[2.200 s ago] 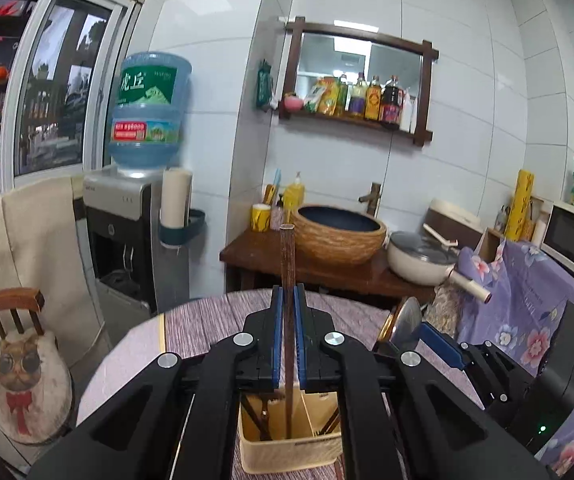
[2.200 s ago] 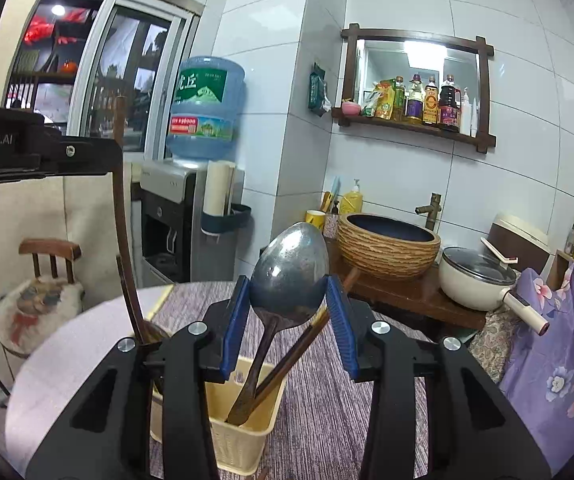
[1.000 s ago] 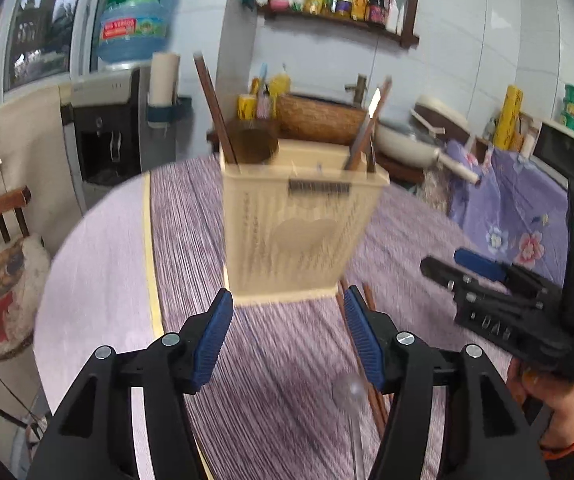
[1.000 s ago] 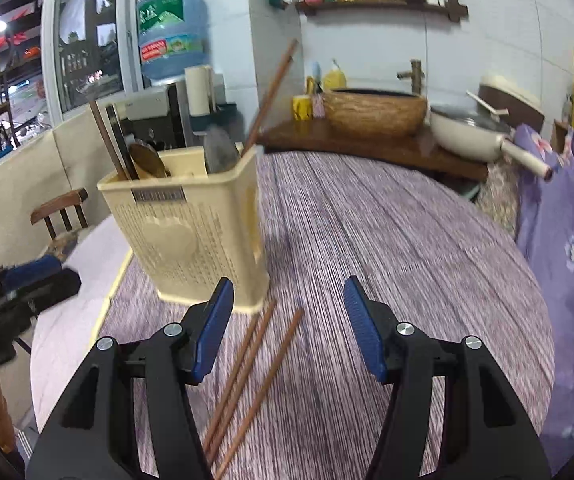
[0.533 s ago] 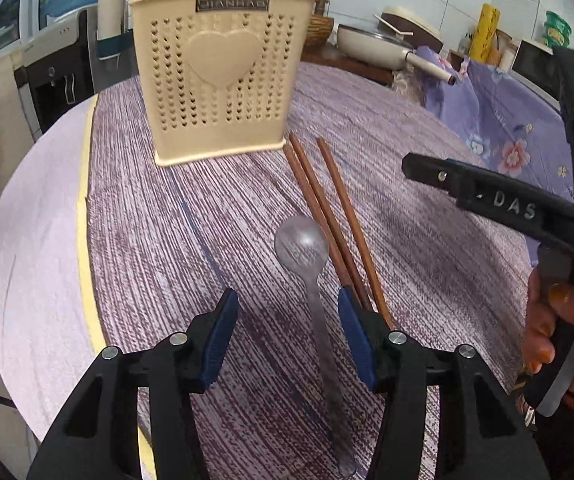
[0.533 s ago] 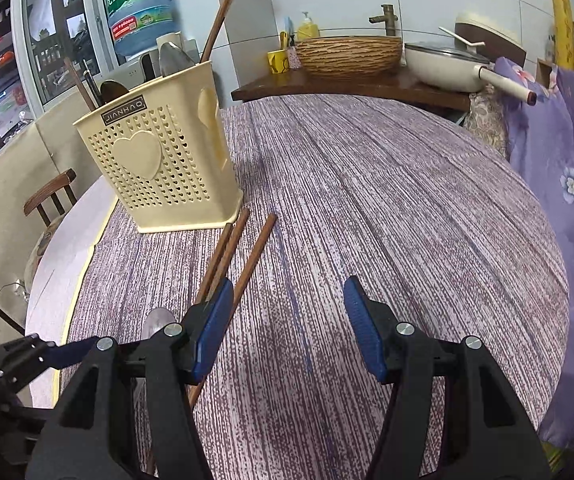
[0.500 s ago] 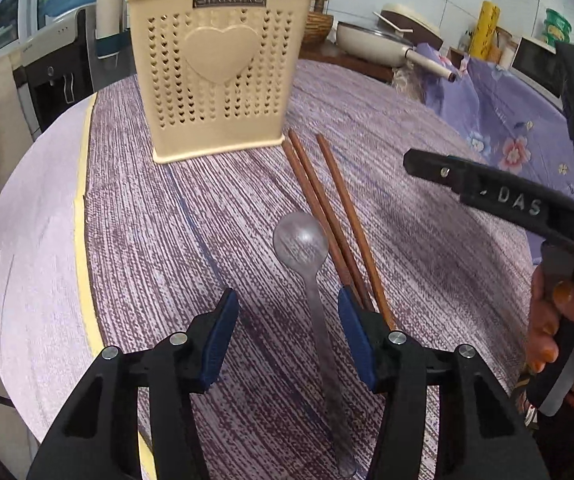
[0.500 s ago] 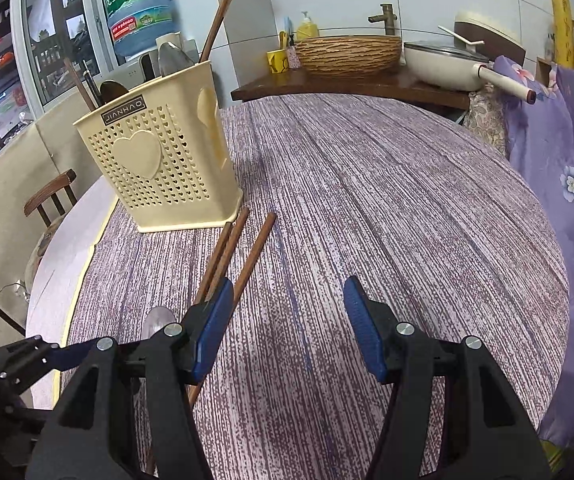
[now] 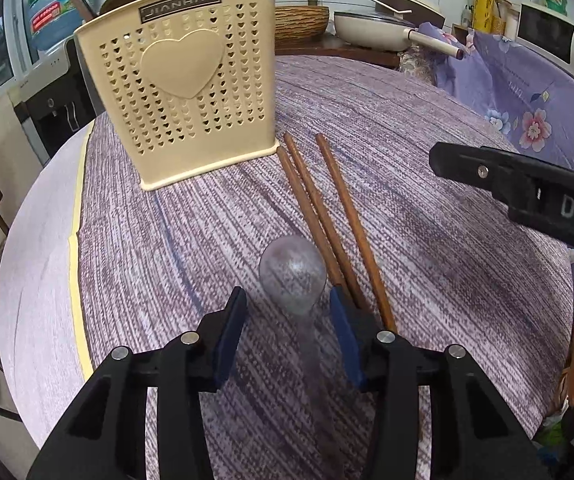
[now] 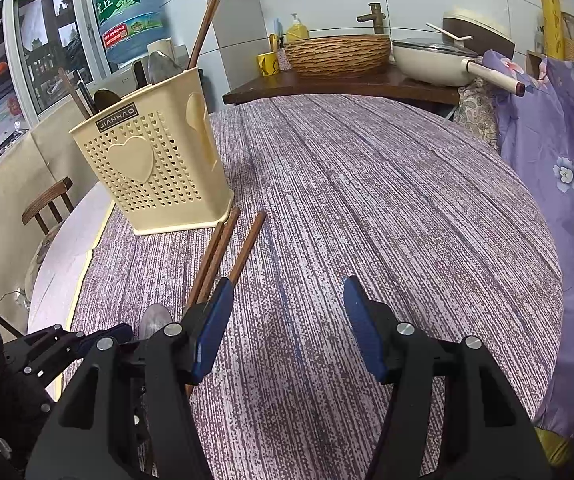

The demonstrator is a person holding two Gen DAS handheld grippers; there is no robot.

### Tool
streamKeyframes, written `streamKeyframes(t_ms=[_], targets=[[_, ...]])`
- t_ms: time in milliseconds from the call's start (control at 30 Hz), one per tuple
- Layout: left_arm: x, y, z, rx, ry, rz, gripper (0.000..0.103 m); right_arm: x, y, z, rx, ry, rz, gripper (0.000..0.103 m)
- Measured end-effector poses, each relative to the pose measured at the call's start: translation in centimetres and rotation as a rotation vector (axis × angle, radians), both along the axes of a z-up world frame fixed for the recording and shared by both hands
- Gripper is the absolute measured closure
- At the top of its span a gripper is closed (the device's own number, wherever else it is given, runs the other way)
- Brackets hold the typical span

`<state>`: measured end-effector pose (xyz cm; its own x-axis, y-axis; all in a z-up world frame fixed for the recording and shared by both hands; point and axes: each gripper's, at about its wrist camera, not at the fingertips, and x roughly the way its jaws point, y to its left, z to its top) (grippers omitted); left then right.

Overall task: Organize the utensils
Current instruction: 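Grasp the small steel spoon with the left tool while the right tool grasps a brown chopstick, then lift the spoon and chopstick and lower both into the cream basket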

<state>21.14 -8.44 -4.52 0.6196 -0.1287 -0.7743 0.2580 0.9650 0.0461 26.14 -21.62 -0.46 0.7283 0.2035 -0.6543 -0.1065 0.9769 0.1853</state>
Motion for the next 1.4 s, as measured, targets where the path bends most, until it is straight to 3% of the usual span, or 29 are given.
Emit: streamKeyframes(t_ms=[133,367,633,900,1133,1300,1400], targets=[[0.7,-0.6,0.1,0.009,0.004,0.002,0.067,0.2,0.0,-0.1,-0.004,0.008,-0.007,0.045],[1.0,-0.5,0.2,-0.009,0.002,0.019,0.067,2.1,0.9,-0.8,0.003,0.069,0.008,0.045],[1.5,2.6,0.2,-0.022,0.0,0.088,0.067,5.2,4.5,-1.8,-0.033,0.135,0.068,0.061],[2.3,4.6,0.4,-0.035,0.001,0.136,0.067,7.6,6.7,-3.3,-0.113,0.184,0.037,0.075],[2.6,4.6,0.3,-0.034,0.002,0.135,0.067,9.0,7.8,-3.7,-0.172,0.169,0.016,0.08],[2.8,4.7,0.4,-0.039,0.003,0.135,0.067,9.7,7.8,-3.6,-0.166,0.171,0.014,0.092],[3.0,4.7,0.4,-0.045,0.004,0.135,0.068,9.9,7.5,-3.4,-0.145,0.172,0.011,0.093]])
